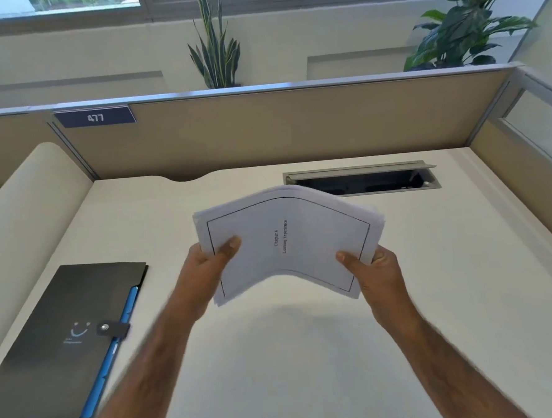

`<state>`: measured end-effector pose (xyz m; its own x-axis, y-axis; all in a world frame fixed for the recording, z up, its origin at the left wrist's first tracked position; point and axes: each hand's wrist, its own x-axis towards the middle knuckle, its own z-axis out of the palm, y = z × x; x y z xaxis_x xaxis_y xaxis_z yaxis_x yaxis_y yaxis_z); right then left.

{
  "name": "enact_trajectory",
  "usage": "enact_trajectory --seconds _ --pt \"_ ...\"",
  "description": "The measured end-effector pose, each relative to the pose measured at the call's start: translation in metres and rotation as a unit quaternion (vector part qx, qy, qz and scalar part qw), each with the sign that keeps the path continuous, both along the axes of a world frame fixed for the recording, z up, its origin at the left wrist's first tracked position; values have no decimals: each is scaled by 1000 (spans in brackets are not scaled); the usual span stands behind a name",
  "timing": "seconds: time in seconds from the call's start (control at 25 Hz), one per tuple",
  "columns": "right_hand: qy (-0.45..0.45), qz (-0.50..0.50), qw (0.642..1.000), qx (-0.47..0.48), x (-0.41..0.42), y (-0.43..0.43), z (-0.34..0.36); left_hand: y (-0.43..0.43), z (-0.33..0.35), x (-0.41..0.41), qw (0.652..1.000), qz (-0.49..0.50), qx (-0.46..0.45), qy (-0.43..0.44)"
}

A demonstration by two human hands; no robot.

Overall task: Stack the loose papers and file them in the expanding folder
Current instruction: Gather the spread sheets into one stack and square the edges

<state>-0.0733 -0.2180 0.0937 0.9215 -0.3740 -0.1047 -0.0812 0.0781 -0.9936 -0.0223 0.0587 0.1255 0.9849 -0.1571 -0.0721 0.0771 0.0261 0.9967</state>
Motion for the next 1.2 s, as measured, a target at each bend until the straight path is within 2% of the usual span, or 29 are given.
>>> enact_trajectory --seconds 0.08,0.16,0.28,0.36,0.48,0.56,0.64,0.72,0.84,0.92,1.04,1.16,1.2 --pt "-9 -26 999 -19 0 1 -5 -5 -8 -5 998 51 -30 -30" --pt "-2 -22 999 -45 -2 -2 -16 -4 -25 -9 996 81 -40 -17" --pt "48 54 994 -86 -16 -3 -46 -8 -71 -24 996 69 30 37" --pt "84 46 990 -104 -26 -1 -64 -13 -96 -31 994 39 88 53" --pt "102 -35 988 -114 -26 -4 -69 -24 -93 -29 993 41 103 34" --pt "79 -60 990 -98 -24 -7 -58 -28 -80 -26 994 52 93 8" --pt "48 -46 994 -89 -24 -10 -48 -27 -74 -26 996 57 74 -4" --pt "41 -3 994 -97 -26 -11 -46 -23 -79 -27 996 56 64 21" --pt "44 17 995 -92 -31 -12 -46 -21 -83 -28 993 68 88 49" --pt "30 17 993 -115 -32 -14 -35 -20 -77 -27 988 74 133 21" --pt "13 22 973 -229 -30 -24 -1 -16 -50 -20 971 9 217 -99" --pt "11 110 910 -399 -23 -23 35 -22 -8 -13 929 -89 300 -198" --pt "4 129 894 -430 -20 -17 43 -26 3 -11 914 -109 320 -224"
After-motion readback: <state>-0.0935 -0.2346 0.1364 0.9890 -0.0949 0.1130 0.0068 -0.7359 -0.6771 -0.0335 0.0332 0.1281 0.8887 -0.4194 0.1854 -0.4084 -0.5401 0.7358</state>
